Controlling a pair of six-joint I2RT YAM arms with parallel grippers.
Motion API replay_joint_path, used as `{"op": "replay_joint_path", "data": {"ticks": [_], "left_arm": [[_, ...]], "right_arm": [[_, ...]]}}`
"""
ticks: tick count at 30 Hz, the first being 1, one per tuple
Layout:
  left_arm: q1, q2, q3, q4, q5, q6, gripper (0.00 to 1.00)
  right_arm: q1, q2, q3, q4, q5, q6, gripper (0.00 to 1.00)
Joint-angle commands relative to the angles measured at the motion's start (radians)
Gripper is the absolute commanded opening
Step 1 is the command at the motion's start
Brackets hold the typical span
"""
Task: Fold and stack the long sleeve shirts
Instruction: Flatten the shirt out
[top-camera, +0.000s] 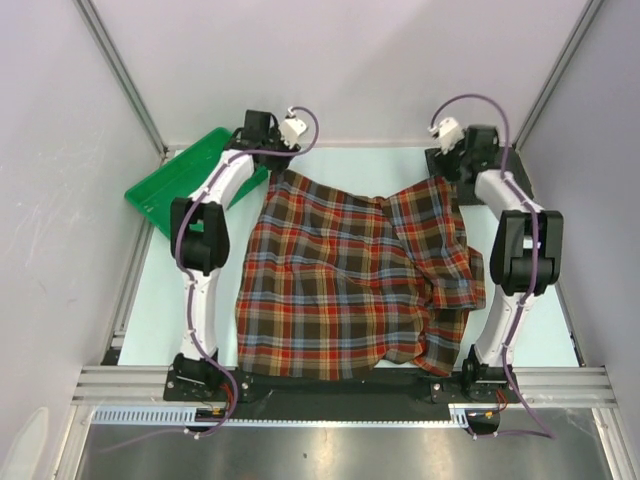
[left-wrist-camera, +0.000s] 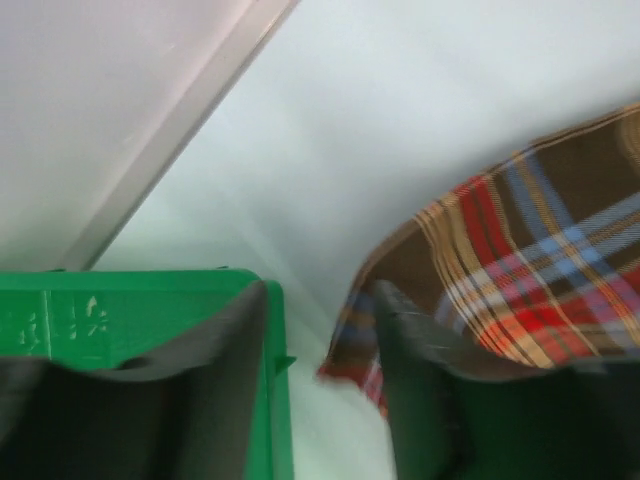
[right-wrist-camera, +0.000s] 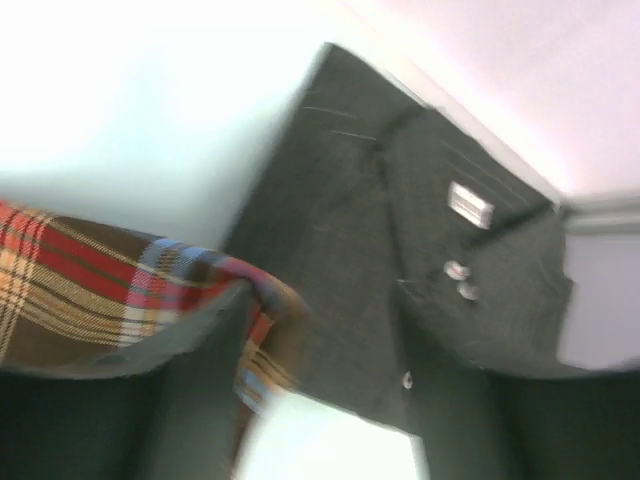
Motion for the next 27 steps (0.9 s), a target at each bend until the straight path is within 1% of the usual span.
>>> {"op": "replay_joint_path", "data": {"ticks": [1,2,3,4,5,6,7,8,9,10,11,12,13,14,15,16,17,18,19,20,22,23,27], "left_arm": [[0.013,-0.115,0.099,-0.214,0.086,-0.055,0.58],[0.013,-0.195,0.076,-0.267,0.105,-0.046,0.6],[0.011,-0.242,0.005,-0.295,0.135,-0.032,0.61],[0.004,-0.285,-0.04,-0.315,0.183,-0.021,0.61],[-0.001,-0.341,-0.092,-0.336,0.209,-0.006,0.62],[-0.007,-0.432,-0.202,-0.343,0.226,-0.001,0.62],[-0.027,-0.484,-0.259,-0.341,0.246,0.002,0.62],[-0.038,-0.523,-0.313,-0.344,0.257,0.014,0.63],[-0.05,-0.593,-0.411,-0.349,0.266,0.026,0.63],[-0.08,-0.622,-0.459,-0.349,0.266,0.037,0.63],[-0.096,-0.648,-0.546,-0.35,0.26,0.052,0.63],[-0.11,-0.696,-0.586,-0.35,0.269,0.06,0.64],[-0.131,-0.715,-0.624,-0.344,0.275,0.063,0.64],[-0.14,-0.733,-0.692,-0.338,0.289,0.066,0.67],[-0.148,-0.742,-0.717,-0.337,0.293,0.072,0.69],[-0.169,-0.756,-0.737,-0.34,0.292,0.08,0.71],[-0.182,-0.759,-0.772,-0.343,0.292,0.101,0.74],[-0.191,-0.767,-0.792,-0.344,0.29,0.112,0.75],[-0.209,-0.782,-0.812,-0.344,0.294,0.123,0.76],[-0.219,-0.793,-0.854,-0.344,0.294,0.147,0.77],[-0.24,-0.814,-0.895,-0.341,0.291,0.17,0.77],[-0.243,-0.82,-0.924,-0.335,0.292,0.171,0.77],[-0.243,-0.825,-0.953,-0.318,0.315,0.141,0.77]], "right_arm": [[-0.096,-0.062,0.189,-0.337,-0.062,0.059,0.91],[-0.11,-0.103,0.191,-0.443,-0.114,0.045,0.92],[-0.127,-0.132,0.189,-0.488,-0.138,0.045,0.93],[-0.177,-0.159,0.183,-0.535,-0.183,0.045,0.93],[-0.205,-0.183,0.181,-0.67,-0.32,0.01,0.93],[-0.234,-0.229,0.184,-0.747,-0.374,-0.015,0.93],[-0.266,-0.249,0.166,-0.822,-0.417,-0.048,0.92],[-0.277,-0.272,0.154,-0.993,-0.486,-0.108,0.91],[-0.28,-0.316,0.13,-1.064,-0.505,-0.207,0.9],[-0.28,-0.349,0.046,-1.13,-0.522,-0.272,0.89],[-0.276,-0.378,-0.002,-1.231,-0.54,-0.326,0.89],[-0.268,-0.45,-0.068,-1.249,-0.531,-0.395,0.9],[-0.253,-0.488,-0.186,-1.231,-0.512,-0.412,0.91],[-0.215,-0.524,-0.255,-1.205,-0.457,-0.415,0.91],[-0.187,-0.592,-0.307,-1.18,-0.43,-0.42,0.93],[-0.164,-0.62,-0.352,-1.133,-0.406,-0.417,0.93],[-0.109,-0.651,-0.445,-1.098,-0.352,-0.406,0.95],[-0.083,-0.674,-0.481,-1.053,-0.321,-0.391,0.96],[-0.058,-0.706,-0.519,-0.965,-0.292,-0.35,0.97],[-0.006,-0.714,-0.564,-0.927,-0.237,-0.333,0.97],[0.045,-0.702,-0.586,-0.837,-0.171,-0.287,0.98],[0.056,-0.69,-0.584,-0.821,-0.162,-0.284,0.98],[0.079,-0.613,-0.555,-0.775,-0.11,-0.254,0.98]]}}
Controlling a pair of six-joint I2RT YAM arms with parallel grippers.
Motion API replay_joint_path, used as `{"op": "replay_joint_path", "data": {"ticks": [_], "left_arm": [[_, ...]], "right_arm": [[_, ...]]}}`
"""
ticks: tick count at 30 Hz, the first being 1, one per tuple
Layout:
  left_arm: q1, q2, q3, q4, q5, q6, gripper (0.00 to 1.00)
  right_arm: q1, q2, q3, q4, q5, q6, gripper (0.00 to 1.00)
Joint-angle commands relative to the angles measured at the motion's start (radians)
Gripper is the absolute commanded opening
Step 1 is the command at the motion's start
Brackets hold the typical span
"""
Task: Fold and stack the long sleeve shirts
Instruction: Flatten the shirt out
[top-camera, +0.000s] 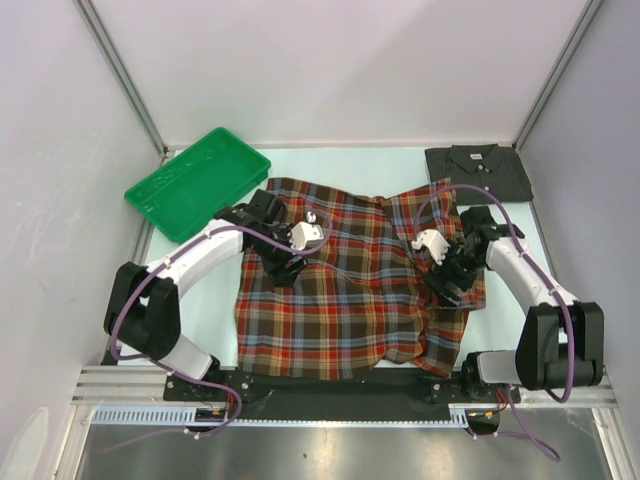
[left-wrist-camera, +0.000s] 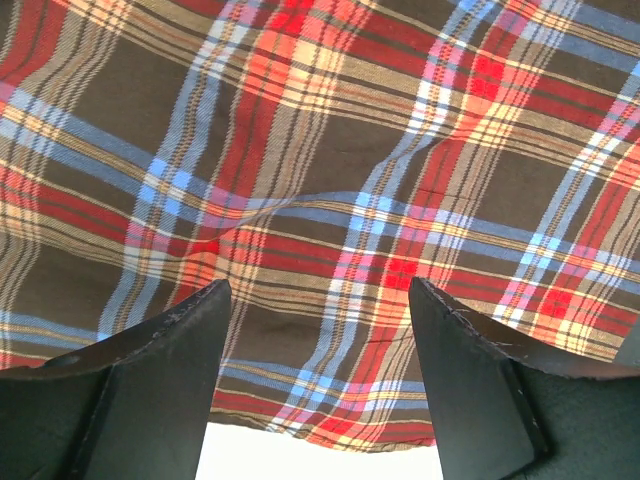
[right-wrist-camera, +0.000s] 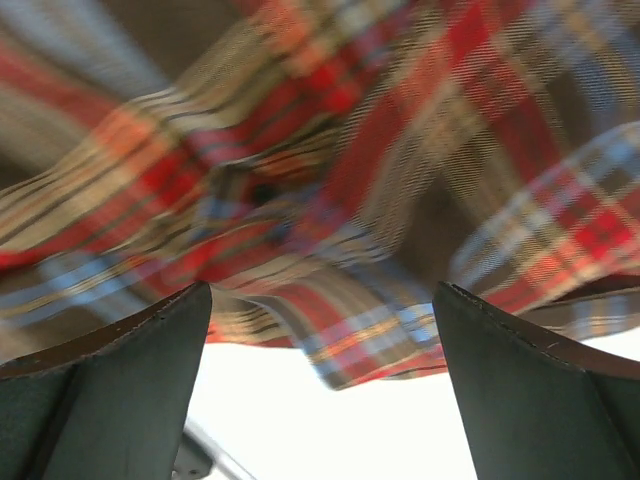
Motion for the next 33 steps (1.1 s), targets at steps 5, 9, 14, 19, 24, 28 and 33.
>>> {"op": "replay_joint_path", "data": {"ticks": [5,9,14,19,24,28,33], "left_arm": [[-0.007,-0.067,-0.018,0.038,0.032,0.037,0.76],[0.011,-0.07,-0.018,0.036,0.044,0.041,0.74],[0.056,-0.091,-0.017,0.03,0.082,0.018,0.7],[0.06,-0.107,-0.055,0.027,0.069,0.043,0.67],[0.054,-0.111,-0.098,0.038,0.041,0.064,0.69],[-0.016,-0.168,-0.188,-0.008,0.012,0.133,0.7],[-0.081,-0.233,-0.322,0.039,-0.06,0.141,0.69]], "right_arm": [[0.051,0.094,0.018,0.164,0.163,0.028,0.69],[0.088,0.131,0.047,0.153,0.166,0.028,0.34],[0.105,0.181,0.281,0.101,0.154,0.071,0.0],[0.116,0.348,0.577,0.217,0.179,0.189,0.0],[0.14,0.577,0.911,0.172,0.198,0.26,0.5],[0.048,0.579,0.925,-0.072,0.024,0.225,0.82],[-0.039,0.281,0.464,-0.189,-0.004,0.084,0.88]]}}
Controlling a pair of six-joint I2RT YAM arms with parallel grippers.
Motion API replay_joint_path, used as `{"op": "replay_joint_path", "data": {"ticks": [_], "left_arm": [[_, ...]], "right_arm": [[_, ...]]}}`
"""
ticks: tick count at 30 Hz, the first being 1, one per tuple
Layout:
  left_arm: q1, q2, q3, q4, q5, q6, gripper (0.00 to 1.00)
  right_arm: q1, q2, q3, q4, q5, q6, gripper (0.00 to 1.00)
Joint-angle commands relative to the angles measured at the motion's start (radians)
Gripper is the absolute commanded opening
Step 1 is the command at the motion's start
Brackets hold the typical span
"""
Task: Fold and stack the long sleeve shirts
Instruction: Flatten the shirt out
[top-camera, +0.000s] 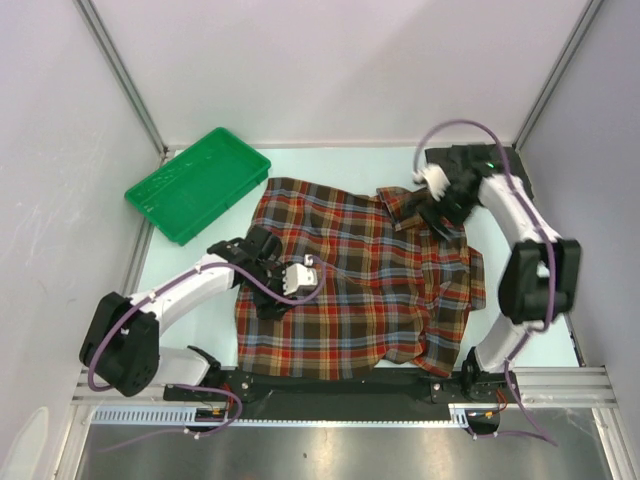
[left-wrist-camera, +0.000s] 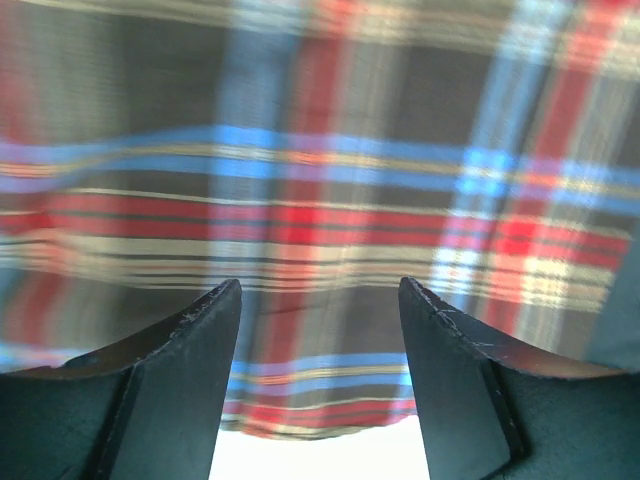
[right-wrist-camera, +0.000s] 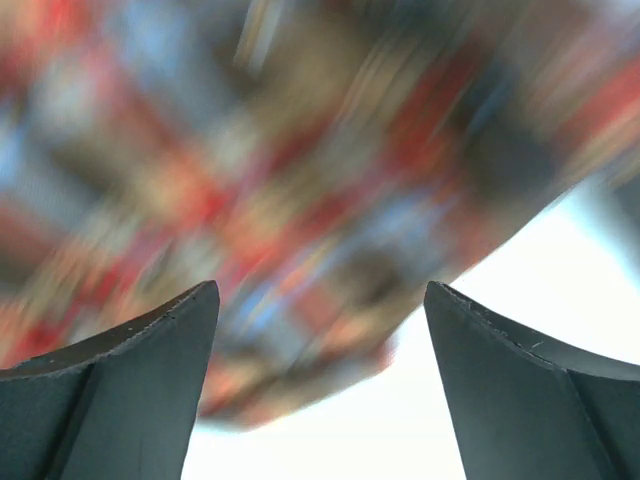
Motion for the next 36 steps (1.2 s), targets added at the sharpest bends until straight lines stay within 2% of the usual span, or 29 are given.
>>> {"op": "replay_joint_path", "data": {"ticks": [1,5,7,12,17,21,24,25,26,27,28,29,31,33,34,36], "left_arm": [[-0.026,-0.043,-0.071,0.011,-0.034,0.036,0.69],[-0.048,-0.025,-0.069,0.051,-0.032,-0.013,0.69],[-0.063,0.016,-0.078,0.082,-0.086,-0.016,0.68],[-0.025,0.119,-0.057,0.13,-0.147,-0.062,0.55],[0.102,0.227,0.006,0.134,-0.192,-0.074,0.36],[0.199,0.286,0.105,0.139,-0.207,-0.097,0.31],[0.207,0.23,0.136,0.117,-0.157,-0.088,0.34],[0.167,0.204,0.138,0.098,-0.132,-0.082,0.37],[0.134,0.141,0.136,0.082,-0.105,-0.062,0.46],[0.089,0.117,0.127,0.07,-0.077,-0.062,0.51],[-0.007,0.089,0.119,0.055,-0.059,-0.063,0.55],[-0.055,0.069,0.11,0.05,-0.04,-0.074,0.62],[-0.19,0.032,0.081,0.06,-0.008,-0.092,0.66],[-0.273,0.014,0.054,0.099,-0.011,-0.14,0.69],[-0.343,0.01,0.043,0.12,-0.017,-0.157,0.7],[-0.4,0.009,0.018,0.195,-0.02,-0.221,0.74]], "right_arm": [[-0.087,-0.266,-0.305,-0.241,-0.069,-0.106,0.87],[-0.124,-0.422,-0.54,-0.232,-0.034,-0.151,0.81],[-0.129,-0.432,-0.639,-0.198,-0.006,-0.149,0.79],[-0.137,-0.343,-0.724,0.013,0.09,-0.077,0.75],[-0.143,-0.176,-0.643,0.19,0.168,-0.019,0.69],[-0.156,-0.052,-0.474,0.212,0.192,0.018,0.69],[-0.187,-0.076,-0.397,0.132,0.105,0.0,0.72],[-0.198,-0.131,-0.396,0.077,0.045,-0.016,0.72],[-0.204,-0.174,-0.408,0.054,0.02,-0.069,0.73],[-0.219,-0.215,-0.445,0.023,-0.005,-0.107,0.74],[-0.229,-0.26,-0.476,-0.038,-0.055,-0.147,0.74],[-0.238,-0.365,-0.502,-0.072,-0.078,-0.248,0.75],[-0.242,-0.471,-0.592,-0.193,-0.13,-0.351,0.77],[-0.227,-0.606,-0.644,-0.262,-0.149,-0.445,0.78],[-0.195,-0.643,-0.683,-0.316,-0.166,-0.456,0.79],[-0.146,-0.734,-0.72,-0.356,-0.183,-0.441,0.8]]}}
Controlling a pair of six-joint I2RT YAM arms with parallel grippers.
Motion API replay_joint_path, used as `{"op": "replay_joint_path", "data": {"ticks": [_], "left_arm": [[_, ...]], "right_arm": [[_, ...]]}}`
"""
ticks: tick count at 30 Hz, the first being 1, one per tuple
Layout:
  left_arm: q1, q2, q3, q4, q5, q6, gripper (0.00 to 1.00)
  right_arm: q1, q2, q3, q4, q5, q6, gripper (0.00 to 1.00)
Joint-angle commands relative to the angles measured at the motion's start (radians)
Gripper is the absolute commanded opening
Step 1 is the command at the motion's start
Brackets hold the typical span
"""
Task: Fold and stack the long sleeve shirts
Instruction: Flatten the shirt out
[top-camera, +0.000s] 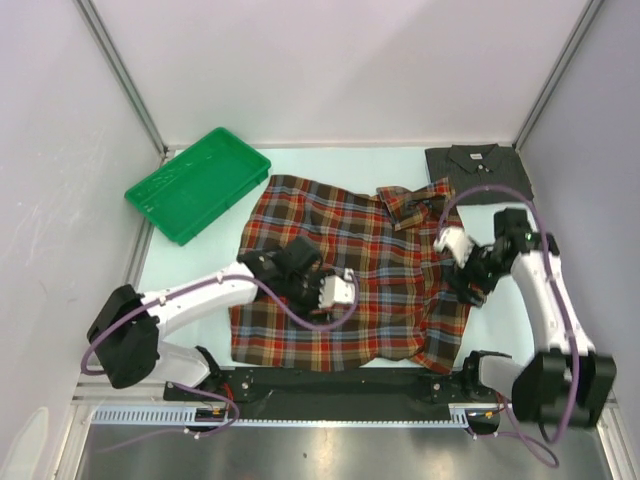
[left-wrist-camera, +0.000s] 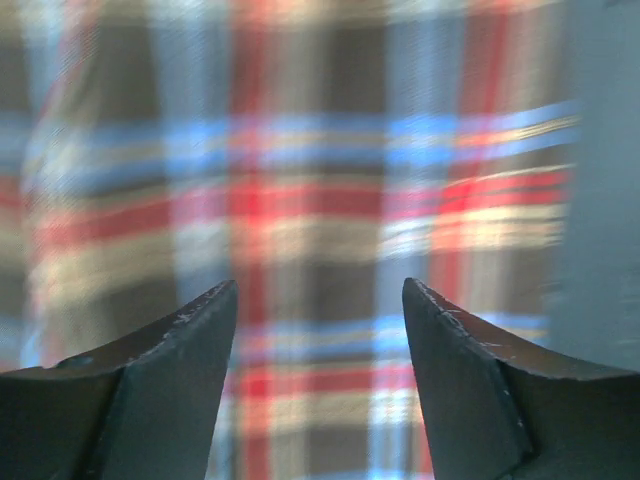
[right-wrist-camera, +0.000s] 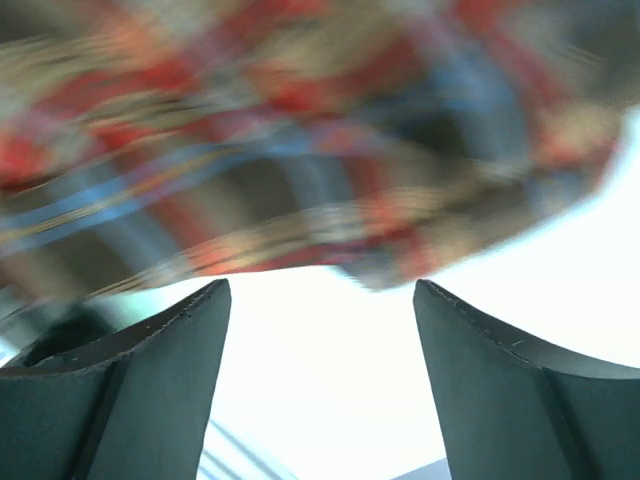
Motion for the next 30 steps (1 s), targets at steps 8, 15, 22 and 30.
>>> {"op": "replay_joint_path", "data": {"ticks": [8,15,22,30], "left_arm": [[-0.373,0.042,-0.122,0.401,-0.047,-0.206,0.89],[-0.448,0.116,-0.174,0.647,-0.107,-0.231,0.89],[-0.505,0.193,-0.19,0.76,-0.195,-0.265,0.57],[-0.338,0.176,-0.07,0.629,-0.078,-0.444,0.0]], "right_arm": [[0.233,-0.177,-0.18,-0.222,-0.098,-0.059,0.84],[0.297,-0.198,-0.217,-0.312,-0.105,-0.22,0.78],[0.469,-0.248,-0.237,-0.286,-0.118,-0.254,0.78],[0.347,-0.071,-0.148,-0.22,-0.146,-0.159,0.73]]}}
